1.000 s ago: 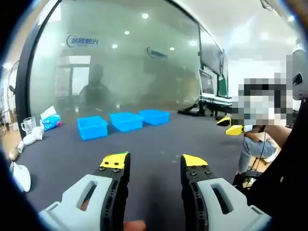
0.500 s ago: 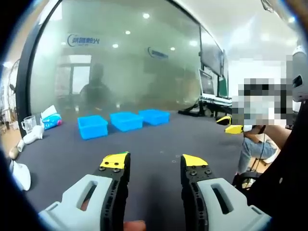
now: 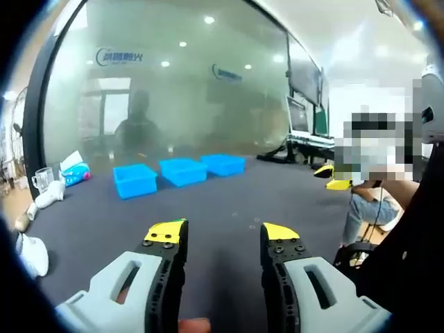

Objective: Sort the screws, nuts, and washers into the corresponding bins

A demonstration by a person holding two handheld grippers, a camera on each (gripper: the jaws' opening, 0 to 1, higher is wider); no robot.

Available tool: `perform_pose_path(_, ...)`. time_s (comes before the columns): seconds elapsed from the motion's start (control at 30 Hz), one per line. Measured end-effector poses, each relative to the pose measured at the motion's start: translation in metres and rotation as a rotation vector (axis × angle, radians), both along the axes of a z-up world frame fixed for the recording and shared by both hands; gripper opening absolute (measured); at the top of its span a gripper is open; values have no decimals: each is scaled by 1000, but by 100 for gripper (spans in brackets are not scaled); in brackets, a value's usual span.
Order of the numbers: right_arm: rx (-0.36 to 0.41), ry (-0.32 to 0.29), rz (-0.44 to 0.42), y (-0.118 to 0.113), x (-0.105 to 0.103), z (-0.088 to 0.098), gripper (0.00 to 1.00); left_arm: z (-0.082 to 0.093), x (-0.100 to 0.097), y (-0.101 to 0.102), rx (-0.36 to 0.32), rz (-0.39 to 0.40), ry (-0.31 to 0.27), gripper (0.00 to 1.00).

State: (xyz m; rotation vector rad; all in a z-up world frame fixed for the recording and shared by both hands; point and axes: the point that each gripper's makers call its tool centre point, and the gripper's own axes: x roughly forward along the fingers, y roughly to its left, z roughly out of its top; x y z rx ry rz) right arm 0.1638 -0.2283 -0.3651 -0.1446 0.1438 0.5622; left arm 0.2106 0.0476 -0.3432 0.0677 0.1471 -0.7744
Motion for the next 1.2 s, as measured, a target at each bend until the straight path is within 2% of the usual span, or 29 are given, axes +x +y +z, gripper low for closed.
perform_pose_path(0.2, -1, 15, -9, -4, -1, -4, 36, 1, 1, 7, 46, -19, 17, 38)
perform_pose_path(0.27, -3, 20, -7, -4, -2, -6, 36, -1, -1, 5, 55, -50, 48, 38)
perform_pose_path(0.43, -6, 29, -3, -5, -3, -6, 35, -6, -3, 0, 128, -103, 66, 38)
perform_pose_path(0.5, -10, 31, -3, -5, -3, -6, 35, -9, -5, -4, 152, -135, 90, 38)
perform_pose_path(0.8, -17, 48, 12, -4, -5, -8, 34, -16, -4, -17, 225, -189, 123, 38)
perform_pose_path(1.03, -119, 108, 113, 6, 3, -2, 34, -18, -10, -20, 241, -210, 123, 38)
perform_pose_path(1.2, -210, 155, 221, 27, 13, 0, 34, -18, -11, -14, 232, -196, 124, 38)
